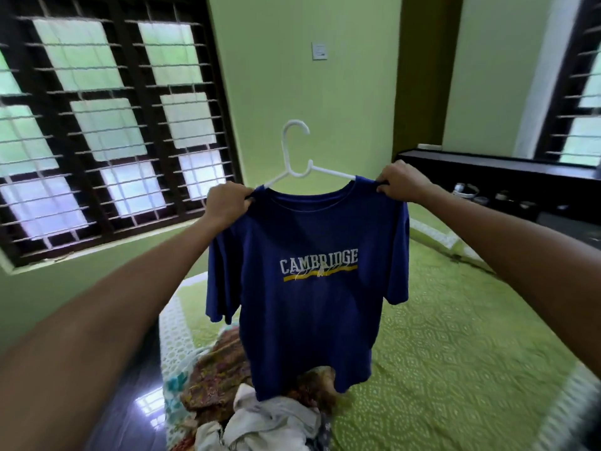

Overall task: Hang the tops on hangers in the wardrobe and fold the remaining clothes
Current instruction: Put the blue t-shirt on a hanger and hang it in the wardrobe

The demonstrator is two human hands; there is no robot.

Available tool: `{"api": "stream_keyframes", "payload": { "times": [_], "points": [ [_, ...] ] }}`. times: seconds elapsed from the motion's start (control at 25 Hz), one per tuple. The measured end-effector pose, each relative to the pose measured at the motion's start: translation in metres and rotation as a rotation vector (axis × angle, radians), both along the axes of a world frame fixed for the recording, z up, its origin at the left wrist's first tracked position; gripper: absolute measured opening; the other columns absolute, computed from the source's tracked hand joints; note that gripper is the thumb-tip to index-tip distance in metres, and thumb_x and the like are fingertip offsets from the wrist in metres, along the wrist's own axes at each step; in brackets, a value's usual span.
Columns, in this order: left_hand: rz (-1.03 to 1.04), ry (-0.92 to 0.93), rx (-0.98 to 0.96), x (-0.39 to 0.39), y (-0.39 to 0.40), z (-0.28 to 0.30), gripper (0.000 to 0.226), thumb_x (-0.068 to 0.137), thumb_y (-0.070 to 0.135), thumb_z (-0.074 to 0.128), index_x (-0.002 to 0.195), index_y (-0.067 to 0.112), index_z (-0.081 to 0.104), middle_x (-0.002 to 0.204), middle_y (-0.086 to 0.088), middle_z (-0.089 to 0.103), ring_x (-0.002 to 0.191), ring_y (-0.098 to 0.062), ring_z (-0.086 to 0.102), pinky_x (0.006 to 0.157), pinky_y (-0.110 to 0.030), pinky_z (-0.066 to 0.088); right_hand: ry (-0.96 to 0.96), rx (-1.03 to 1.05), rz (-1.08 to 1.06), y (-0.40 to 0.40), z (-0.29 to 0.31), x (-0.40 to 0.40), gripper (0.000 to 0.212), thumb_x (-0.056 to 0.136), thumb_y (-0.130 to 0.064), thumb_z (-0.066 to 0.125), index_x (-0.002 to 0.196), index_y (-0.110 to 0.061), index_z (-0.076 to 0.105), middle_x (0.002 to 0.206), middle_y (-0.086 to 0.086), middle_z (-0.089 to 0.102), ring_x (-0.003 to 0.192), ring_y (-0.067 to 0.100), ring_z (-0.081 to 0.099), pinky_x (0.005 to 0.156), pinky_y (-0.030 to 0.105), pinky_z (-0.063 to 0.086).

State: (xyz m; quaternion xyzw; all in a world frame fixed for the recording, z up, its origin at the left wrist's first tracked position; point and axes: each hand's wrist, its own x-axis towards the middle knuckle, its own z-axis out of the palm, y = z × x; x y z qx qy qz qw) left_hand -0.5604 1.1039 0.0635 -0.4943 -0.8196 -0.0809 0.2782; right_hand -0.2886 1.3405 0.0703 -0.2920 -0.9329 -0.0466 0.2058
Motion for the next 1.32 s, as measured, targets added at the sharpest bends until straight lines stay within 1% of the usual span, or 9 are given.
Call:
{"api": "stream_keyframes", "payload": {
  "times": [0.16, 0.36, 0.48, 0.64, 0.76, 0.84, 0.92, 1.04, 1.32],
  "points": [
    [-0.166, -0.043, 0.046, 0.045, 0.053, -0.008, 0.029, 0.092, 0.027, 0.053, 0.116, 0.018, 0.066, 0.103, -0.021, 0.064, 0.099, -0.036, 0.059, 0.076, -0.038, 0.044, 0.043, -0.035, -0.159, 0.005, -0.006, 0.074, 0.023, 0.085, -0.013, 0.062, 0.105, -0.005, 0.07, 0.106, 0.018, 0.066, 0.101, 0.035, 0.059, 0.086, 0.039, 0.048],
    [-0.571, -0.511, 0.293, 0.115, 0.129, -0.024, 0.023, 0.087, 0.015, 0.061, 0.105, 0.004, 0.07, 0.102, -0.019, 0.069, 0.095, -0.032, 0.064, 0.078, -0.041, 0.048, 0.134, -0.119, -0.318, 0.011, -0.013, 0.182, 0.02, 0.084, -0.008, 0.065, 0.1, 0.002, 0.071, 0.101, 0.018, 0.069, 0.098, 0.032, 0.061, 0.076, 0.025, 0.038],
    [-0.735, -0.607, 0.336, 0.176, 0.183, -0.031, 0.024, 0.085, 0.014, 0.064, 0.105, 0.003, 0.071, 0.099, -0.02, 0.07, 0.092, -0.031, 0.067, 0.077, -0.044, 0.05, 0.251, -0.127, -0.35, 0.017, -0.015, 0.241, 0.018, 0.083, -0.007, 0.067, 0.097, 0.003, 0.072, 0.095, 0.018, 0.071, 0.087, 0.026, 0.064, 0.079, 0.029, 0.044],
    [-0.847, -0.662, 0.328, 0.262, 0.247, -0.041, 0.026, 0.085, 0.013, 0.066, 0.108, 0.002, 0.069, 0.104, -0.019, 0.069, 0.095, -0.026, 0.066, 0.073, -0.032, 0.045, 0.295, -0.138, -0.436, 0.034, -0.015, 0.317, 0.016, 0.085, -0.006, 0.065, 0.096, 0.004, 0.072, 0.089, 0.017, 0.071, 0.075, 0.022, 0.062, 0.069, 0.023, 0.041],
    [-0.983, -0.708, 0.304, 0.326, 0.296, -0.041, 0.025, 0.085, 0.007, 0.066, 0.106, -0.004, 0.068, 0.093, -0.02, 0.07, 0.082, -0.026, 0.064, 0.065, -0.019, 0.038, 0.317, -0.127, -0.519, 0.057, -0.01, 0.385, 0.016, 0.086, -0.009, 0.064, 0.091, 0.003, 0.072, 0.085, 0.017, 0.07, 0.068, 0.014, 0.053, 0.059, 0.015, 0.032],
    [-1.07, -0.682, 0.279, 0.367, 0.327, -0.039, 0.024, 0.086, 0.006, 0.063, 0.107, -0.006, 0.067, 0.086, -0.023, 0.067, 0.075, -0.026, 0.059, 0.063, -0.014, 0.036, 0.297, -0.107, -0.568, 0.072, -0.008, 0.428, 0.019, 0.087, -0.01, 0.063, 0.083, 0.007, 0.069, 0.084, 0.021, 0.069, 0.07, 0.021, 0.053, 0.062, 0.022, 0.029],
    [-1.124, -0.56, 0.242, 0.403, 0.356, -0.042, 0.023, 0.09, 0.01, 0.061, 0.106, -0.005, 0.067, 0.084, -0.024, 0.064, 0.077, -0.032, 0.061, 0.068, -0.027, 0.042, 0.236, -0.101, -0.625, 0.087, -0.011, 0.465, 0.023, 0.09, -0.011, 0.058, 0.083, 0.011, 0.062, 0.089, 0.025, 0.066, 0.079, 0.033, 0.055, 0.062, 0.026, 0.026],
    [-1.174, -0.349, 0.179, 0.468, 0.397, -0.052, 0.025, 0.093, 0.02, 0.055, 0.101, -0.002, 0.065, 0.083, -0.022, 0.06, 0.074, -0.038, 0.061, 0.061, -0.042, 0.044, 0.147, -0.111, -0.712, 0.113, -0.026, 0.529, 0.02, 0.095, -0.008, 0.049, 0.097, 0.009, 0.058, 0.104, 0.026, 0.063, 0.095, 0.037, 0.057, 0.068, 0.031, 0.03],
    [-1.369, -0.207, 0.139, 0.603, 0.498, -0.078, 0.028, 0.09, 0.023, 0.052, 0.095, 0.0, 0.066, 0.078, -0.02, 0.061, 0.064, -0.039, 0.062, 0.051, -0.039, 0.046, 0.205, -0.119, -0.878, 0.172, -0.068, 0.66, 0.017, 0.093, -0.005, 0.05, 0.096, 0.008, 0.062, 0.1, 0.027, 0.065, 0.09, 0.037, 0.06, 0.069, 0.032, 0.035]
  ]
}}
